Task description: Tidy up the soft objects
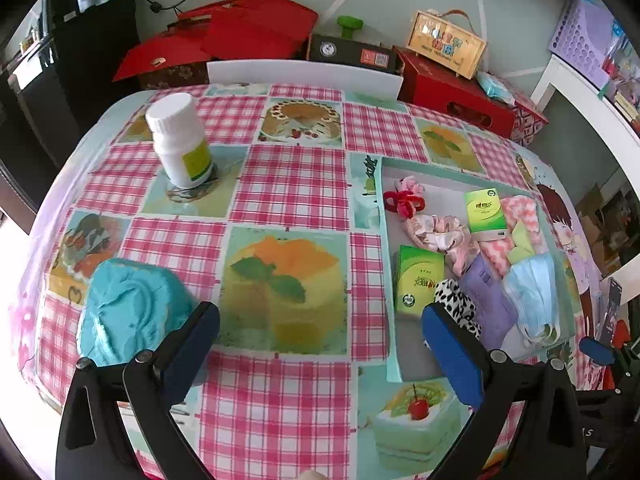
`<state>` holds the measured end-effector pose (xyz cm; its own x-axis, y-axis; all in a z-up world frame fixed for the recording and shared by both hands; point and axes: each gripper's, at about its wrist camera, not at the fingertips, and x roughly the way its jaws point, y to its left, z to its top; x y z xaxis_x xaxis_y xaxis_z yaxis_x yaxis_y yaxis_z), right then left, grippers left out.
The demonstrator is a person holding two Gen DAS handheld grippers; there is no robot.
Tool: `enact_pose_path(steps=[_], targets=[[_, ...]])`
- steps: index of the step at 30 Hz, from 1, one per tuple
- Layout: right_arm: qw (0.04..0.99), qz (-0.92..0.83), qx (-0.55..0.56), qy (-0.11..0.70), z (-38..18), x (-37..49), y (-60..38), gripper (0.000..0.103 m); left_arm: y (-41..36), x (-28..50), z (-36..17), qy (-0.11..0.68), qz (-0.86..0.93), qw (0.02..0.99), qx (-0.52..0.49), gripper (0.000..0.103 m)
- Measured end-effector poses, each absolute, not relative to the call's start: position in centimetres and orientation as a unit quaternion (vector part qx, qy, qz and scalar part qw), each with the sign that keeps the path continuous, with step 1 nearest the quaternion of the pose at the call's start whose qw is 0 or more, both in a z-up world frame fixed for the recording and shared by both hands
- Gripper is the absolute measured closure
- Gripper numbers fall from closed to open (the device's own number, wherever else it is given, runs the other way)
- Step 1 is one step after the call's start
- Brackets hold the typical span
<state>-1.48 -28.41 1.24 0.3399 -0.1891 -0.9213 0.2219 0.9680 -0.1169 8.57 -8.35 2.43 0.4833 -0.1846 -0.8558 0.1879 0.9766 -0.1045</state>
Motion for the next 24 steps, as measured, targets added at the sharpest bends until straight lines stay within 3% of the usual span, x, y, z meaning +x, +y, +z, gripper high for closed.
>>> enact_pose_path(steps=[9, 24], targets=[[0.825, -0.123, 0.006, 0.552, 1.3, -2.8, -26.1, 0.0, -6.4, 5.8, 2.6, 0.475, -0.07, 0.877, 0.025, 0.002], [0.837, -0.127, 0.015, 0.532, 0.4, -4.3, -24.8, 0.0, -4.5, 2.9, 0.3, 0.512, -0.039, 0.858, 0.031, 0.002]])
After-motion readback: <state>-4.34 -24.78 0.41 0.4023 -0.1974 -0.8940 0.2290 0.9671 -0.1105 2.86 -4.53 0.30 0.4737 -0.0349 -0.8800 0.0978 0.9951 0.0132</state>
